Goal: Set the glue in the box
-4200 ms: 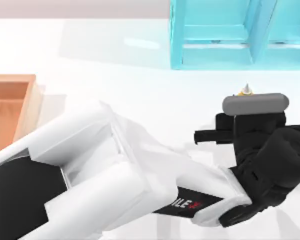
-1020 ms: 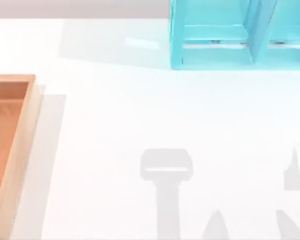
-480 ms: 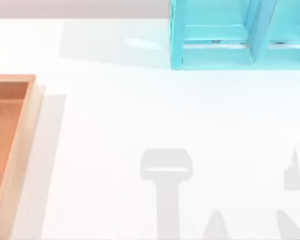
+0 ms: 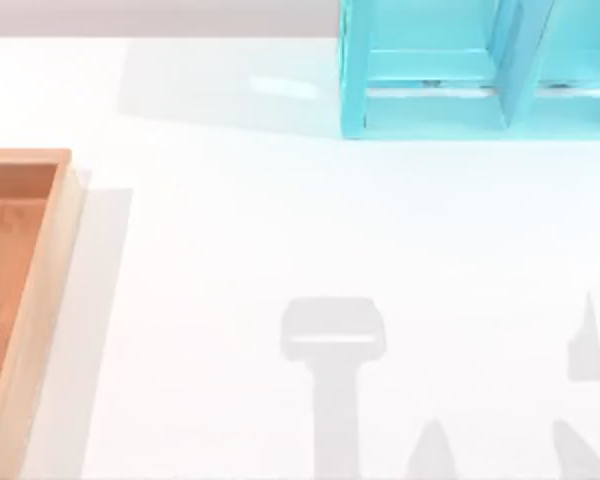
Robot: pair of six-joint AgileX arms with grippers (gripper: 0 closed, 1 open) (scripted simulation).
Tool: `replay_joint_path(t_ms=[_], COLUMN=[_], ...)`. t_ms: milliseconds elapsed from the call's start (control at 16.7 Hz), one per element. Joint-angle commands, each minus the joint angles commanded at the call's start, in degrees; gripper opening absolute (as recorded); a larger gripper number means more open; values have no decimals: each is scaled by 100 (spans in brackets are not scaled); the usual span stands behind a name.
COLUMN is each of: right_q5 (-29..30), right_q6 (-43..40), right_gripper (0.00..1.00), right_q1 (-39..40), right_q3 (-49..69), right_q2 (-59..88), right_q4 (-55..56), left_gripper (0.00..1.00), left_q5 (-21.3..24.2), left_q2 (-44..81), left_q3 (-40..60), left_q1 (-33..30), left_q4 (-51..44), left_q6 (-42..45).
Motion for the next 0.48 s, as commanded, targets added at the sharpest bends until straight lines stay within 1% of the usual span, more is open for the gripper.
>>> replay_joint_path(t_ms=[180,480], right_q5=[0,0], right_q6=[0,0], right_gripper=[100,100], right_q1=[0,0], right_q3=[0,0], right_q2=[0,0], right_q4=[0,0], left_gripper=[0,38], left_q5=[0,0], left_q2=[0,0], left_q3=[0,0], left_q1=[0,0], left_q4=[0,0], left_q6=[0,0])
